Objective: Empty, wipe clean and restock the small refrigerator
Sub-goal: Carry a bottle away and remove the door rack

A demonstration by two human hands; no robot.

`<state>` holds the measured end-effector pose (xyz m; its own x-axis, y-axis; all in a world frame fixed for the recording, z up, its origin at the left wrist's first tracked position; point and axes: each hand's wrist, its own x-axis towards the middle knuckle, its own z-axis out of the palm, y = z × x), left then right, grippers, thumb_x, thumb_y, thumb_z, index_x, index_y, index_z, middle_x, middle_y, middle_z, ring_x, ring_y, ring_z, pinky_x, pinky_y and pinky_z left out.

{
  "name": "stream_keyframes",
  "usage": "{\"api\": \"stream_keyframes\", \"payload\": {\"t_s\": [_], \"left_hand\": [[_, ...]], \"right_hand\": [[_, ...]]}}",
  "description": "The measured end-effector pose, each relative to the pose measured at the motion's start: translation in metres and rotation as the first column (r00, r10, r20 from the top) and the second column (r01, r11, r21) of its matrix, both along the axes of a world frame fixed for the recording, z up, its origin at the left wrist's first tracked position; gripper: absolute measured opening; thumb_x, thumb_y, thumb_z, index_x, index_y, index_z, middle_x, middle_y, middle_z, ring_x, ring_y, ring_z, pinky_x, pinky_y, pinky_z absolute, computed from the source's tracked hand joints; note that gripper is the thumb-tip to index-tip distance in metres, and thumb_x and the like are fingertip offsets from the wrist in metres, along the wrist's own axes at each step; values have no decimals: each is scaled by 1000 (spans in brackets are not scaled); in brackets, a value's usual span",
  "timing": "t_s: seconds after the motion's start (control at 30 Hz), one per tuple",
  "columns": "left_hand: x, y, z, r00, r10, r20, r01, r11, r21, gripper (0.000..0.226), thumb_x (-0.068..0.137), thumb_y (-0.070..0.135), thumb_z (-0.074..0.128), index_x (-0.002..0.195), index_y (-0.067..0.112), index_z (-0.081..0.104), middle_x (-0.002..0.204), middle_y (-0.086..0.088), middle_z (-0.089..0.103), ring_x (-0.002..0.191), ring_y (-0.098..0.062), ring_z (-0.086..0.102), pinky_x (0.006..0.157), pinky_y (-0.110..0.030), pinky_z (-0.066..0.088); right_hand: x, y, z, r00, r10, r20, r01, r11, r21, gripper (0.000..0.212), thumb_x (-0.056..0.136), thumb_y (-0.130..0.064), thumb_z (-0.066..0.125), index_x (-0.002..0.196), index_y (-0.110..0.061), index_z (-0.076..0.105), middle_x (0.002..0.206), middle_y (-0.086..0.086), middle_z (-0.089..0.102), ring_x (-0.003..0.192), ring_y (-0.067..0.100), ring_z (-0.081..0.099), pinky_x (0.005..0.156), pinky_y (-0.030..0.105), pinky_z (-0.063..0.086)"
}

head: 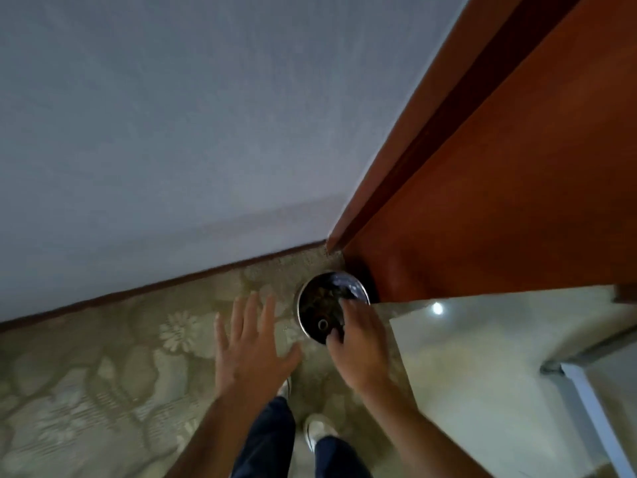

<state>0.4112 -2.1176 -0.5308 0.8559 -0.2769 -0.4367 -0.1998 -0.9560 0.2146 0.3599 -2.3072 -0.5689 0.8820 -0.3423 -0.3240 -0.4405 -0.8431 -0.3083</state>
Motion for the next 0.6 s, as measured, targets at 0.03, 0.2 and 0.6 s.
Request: {"api": "stream_keyframes", "payload": {"t_s": [0.03, 0.2, 0.6], "left_hand": [[-6, 4, 22, 999, 38, 30, -37, 999, -13, 100, 81, 83, 18, 163, 27, 16, 171, -5, 9, 158, -26, 1, 126, -56, 2], [-56, 27, 124, 971, 222, 90, -218, 974, -58, 96, 82, 85, 15, 162, 33, 14, 171, 3, 7, 158, -21, -5, 126, -51, -4], [-214, 146, 284, 676, 627, 387, -650, 755, -90, 93, 80, 84, 41, 156, 30, 37, 166, 1, 29, 157, -23, 14, 125, -58, 10]], "right_hand": [[-2, 7, 24, 999, 40, 32, -40, 999, -9, 59, 89, -37, 58, 145, -21, 49, 141, 2, 58, 132, 21, 52, 107, 40, 47], [-27, 41, 131, 958, 214, 191, -216, 976, -10, 60, 83, -37, 74, 138, -17, 60, 137, 5, 64, 132, 31, 54, 106, 51, 49], [-90, 174, 312, 623, 652, 433, -702, 710, -60, 65, 88, -55, 53, 148, -28, 49, 151, 0, 52, 143, 30, 41, 117, 53, 35]]}}
